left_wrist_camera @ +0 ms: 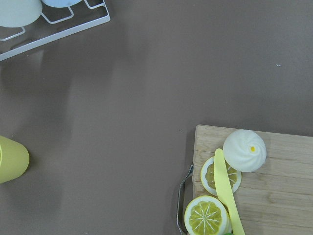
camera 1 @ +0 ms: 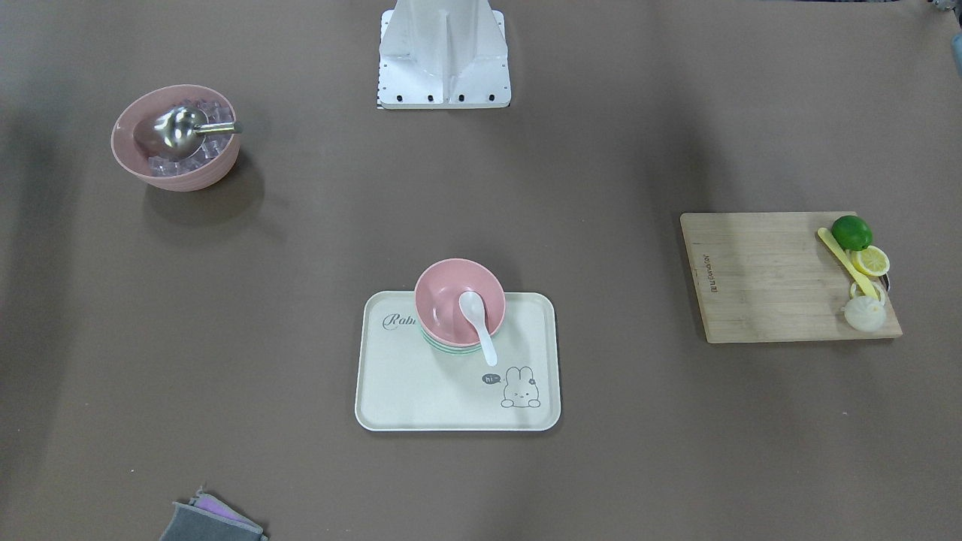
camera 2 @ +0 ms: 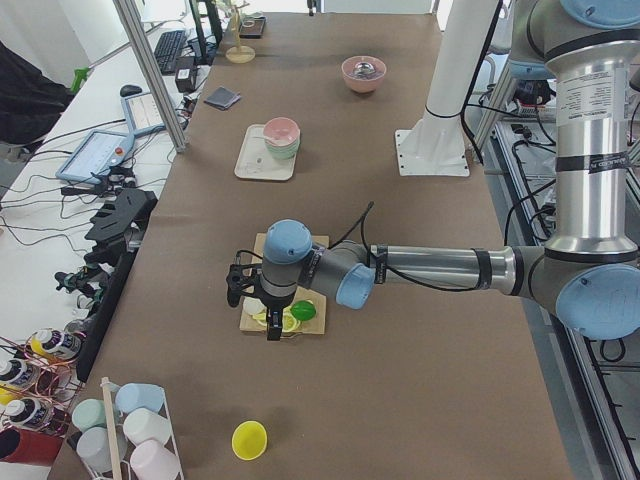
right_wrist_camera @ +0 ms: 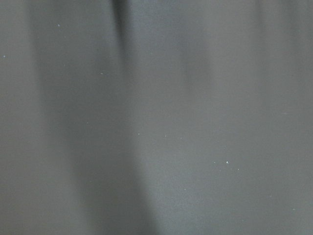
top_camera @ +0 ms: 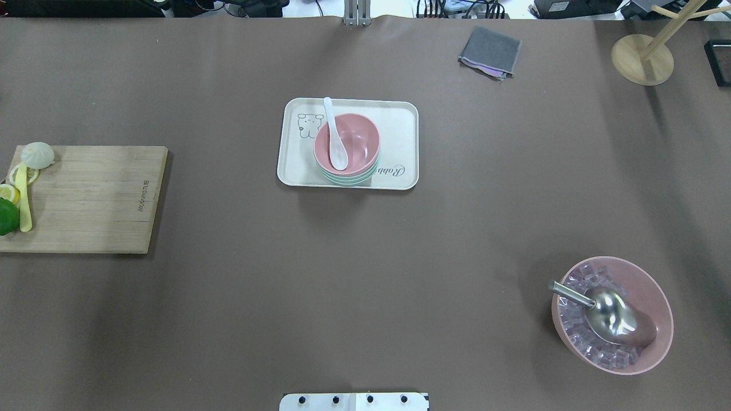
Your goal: Stack pink bowl on green and place spoon
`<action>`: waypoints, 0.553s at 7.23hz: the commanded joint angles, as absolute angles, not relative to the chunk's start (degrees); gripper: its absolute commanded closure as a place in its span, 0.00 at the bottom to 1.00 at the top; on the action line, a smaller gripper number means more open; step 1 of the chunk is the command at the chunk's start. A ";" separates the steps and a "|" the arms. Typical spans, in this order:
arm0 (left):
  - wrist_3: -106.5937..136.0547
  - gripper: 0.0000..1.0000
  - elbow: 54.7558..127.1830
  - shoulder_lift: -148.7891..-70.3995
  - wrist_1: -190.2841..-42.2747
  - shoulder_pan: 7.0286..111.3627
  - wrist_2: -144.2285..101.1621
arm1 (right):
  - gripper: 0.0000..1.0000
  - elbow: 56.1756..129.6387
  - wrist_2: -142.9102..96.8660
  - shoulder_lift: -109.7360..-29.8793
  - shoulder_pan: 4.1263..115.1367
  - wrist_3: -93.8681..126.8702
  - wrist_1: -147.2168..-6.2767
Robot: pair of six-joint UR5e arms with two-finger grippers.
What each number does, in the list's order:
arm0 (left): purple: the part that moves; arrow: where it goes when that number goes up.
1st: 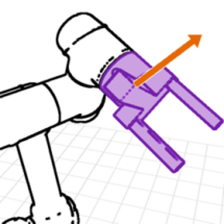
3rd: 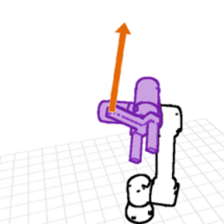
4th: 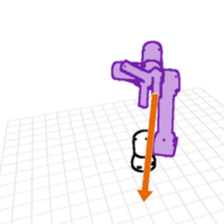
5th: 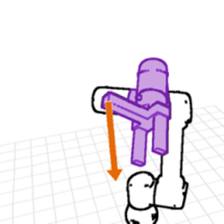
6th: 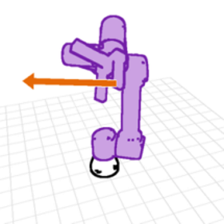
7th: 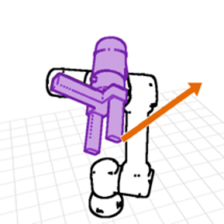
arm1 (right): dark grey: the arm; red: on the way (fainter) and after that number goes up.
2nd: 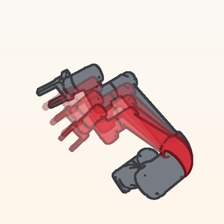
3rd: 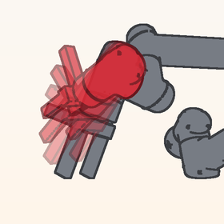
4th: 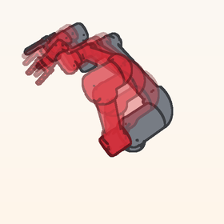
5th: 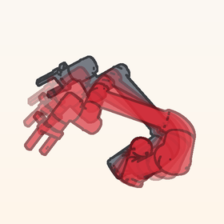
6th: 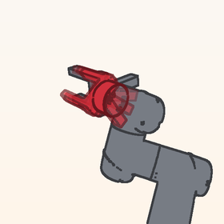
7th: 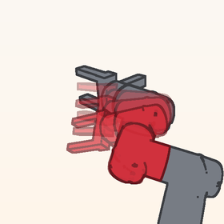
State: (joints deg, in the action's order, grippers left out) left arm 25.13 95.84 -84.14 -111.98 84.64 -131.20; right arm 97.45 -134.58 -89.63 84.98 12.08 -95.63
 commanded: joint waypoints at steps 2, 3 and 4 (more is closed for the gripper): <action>24.44 0.02 94.49 -84.46 -111.45 84.73 -130.70 | 0.00 97.65 -134.65 -89.47 85.43 12.13 -95.62; 18.69 0.02 92.92 -84.46 -110.23 84.73 -130.43 | 0.00 97.73 -134.65 -89.39 85.43 12.13 -95.62; 17.24 0.02 92.47 -84.29 -109.95 85.25 -130.60 | 0.00 97.73 -134.65 -89.38 85.43 12.22 -95.62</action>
